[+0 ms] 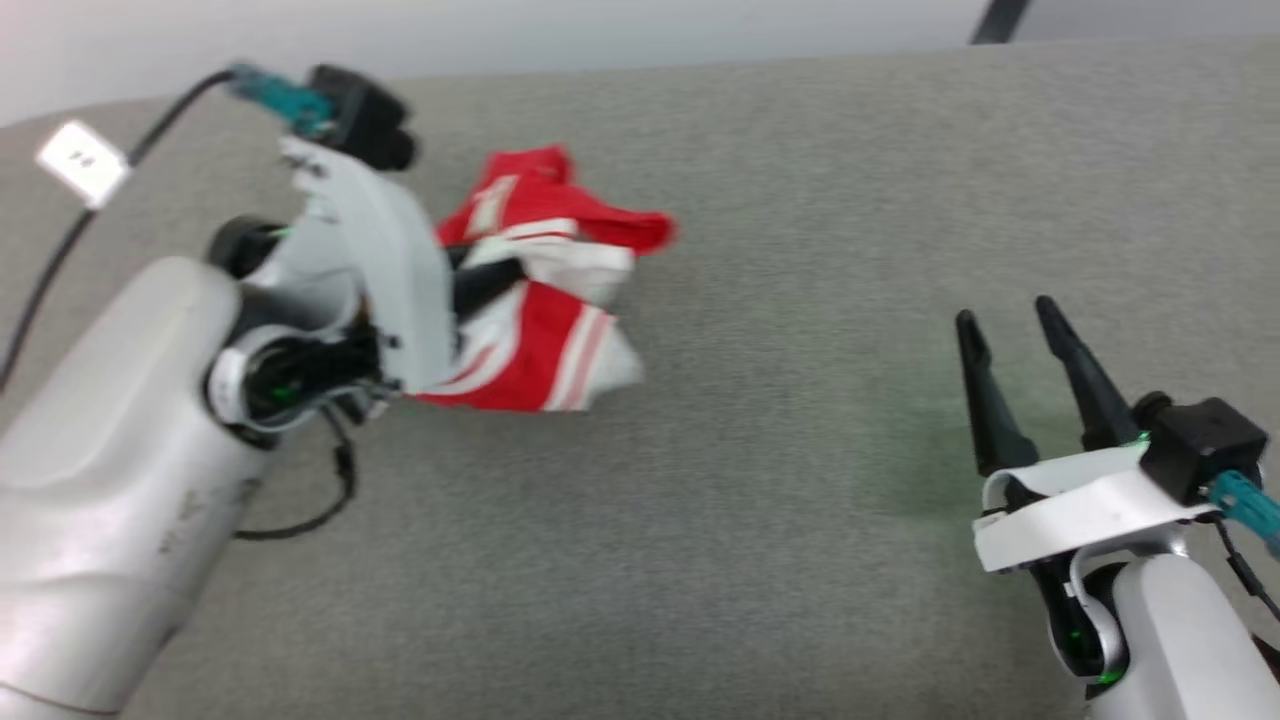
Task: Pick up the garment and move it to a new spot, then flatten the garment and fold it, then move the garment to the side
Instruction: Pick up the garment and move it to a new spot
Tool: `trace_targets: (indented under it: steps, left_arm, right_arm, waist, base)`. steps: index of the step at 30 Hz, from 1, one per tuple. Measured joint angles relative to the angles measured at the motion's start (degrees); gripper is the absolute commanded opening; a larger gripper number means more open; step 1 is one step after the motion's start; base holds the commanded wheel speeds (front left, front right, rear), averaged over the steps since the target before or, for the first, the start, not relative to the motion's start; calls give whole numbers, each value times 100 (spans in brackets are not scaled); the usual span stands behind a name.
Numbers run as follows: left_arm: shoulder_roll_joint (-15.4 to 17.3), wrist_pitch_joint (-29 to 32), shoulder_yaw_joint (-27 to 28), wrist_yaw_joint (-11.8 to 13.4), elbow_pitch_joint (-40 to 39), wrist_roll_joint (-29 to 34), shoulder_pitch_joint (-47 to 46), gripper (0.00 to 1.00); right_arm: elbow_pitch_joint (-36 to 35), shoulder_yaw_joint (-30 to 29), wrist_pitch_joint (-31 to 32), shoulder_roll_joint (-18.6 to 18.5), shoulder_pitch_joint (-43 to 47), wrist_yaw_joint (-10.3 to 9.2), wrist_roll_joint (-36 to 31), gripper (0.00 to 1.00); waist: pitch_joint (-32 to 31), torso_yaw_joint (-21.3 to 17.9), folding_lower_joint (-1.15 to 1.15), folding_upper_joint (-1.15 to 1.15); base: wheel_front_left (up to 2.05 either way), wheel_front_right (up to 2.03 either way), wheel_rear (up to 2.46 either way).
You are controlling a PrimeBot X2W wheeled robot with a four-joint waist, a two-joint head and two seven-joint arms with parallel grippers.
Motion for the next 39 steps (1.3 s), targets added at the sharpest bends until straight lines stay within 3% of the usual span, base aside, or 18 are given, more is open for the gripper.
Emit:
trace_targets:
  steps: [4, 9, 14, 19, 28, 39]
  left_arm:
    - [-255, 240, -182, 40, -390, -46, -124, 0]
    - [-835, 319, -356, 138, -435, -62, -405, 0]
    - [-1448, 368, -601, 123, -18, -60, -701, 0]
    - [-1820, 149, -948, 55, 736, 282, -953, 0]
    - [-1950, -417, -1494, 4, 2328, 835, -1374, 0]
    - [-1839, -392, -2350, -19, 2899, 786, -1676, 1]
  right_arm:
    - [-145, -315, 0, 114, 80, 0, 38, 100]
    - [-294, -684, -1, 278, 127, 0, 96, 100]
    - [-364, -872, 0, 398, 150, 0, 163, 100]
    - [-409, -922, 0, 465, 147, 0, 245, 100]
    - [-460, -769, 0, 491, 22, 0, 633, 100]
    - [-480, -689, 0, 494, 9, 0, 868, 100]
  waist:
    - [10, -275, 0, 0]
    - [76, -665, 0, 0]
    - [197, -1083, 0, 0]
    - [351, -1498, 0, 0]
    - [743, -2083, 0, 0]
    - [1069, -2509, 0, 0]
  base:
    - [0, 0, 0]
    - [0, 0, 0]
    - [0, 0, 0]
    - [0, 0, 0]
    - [0, 0, 0]
    - [0, 0, 0]
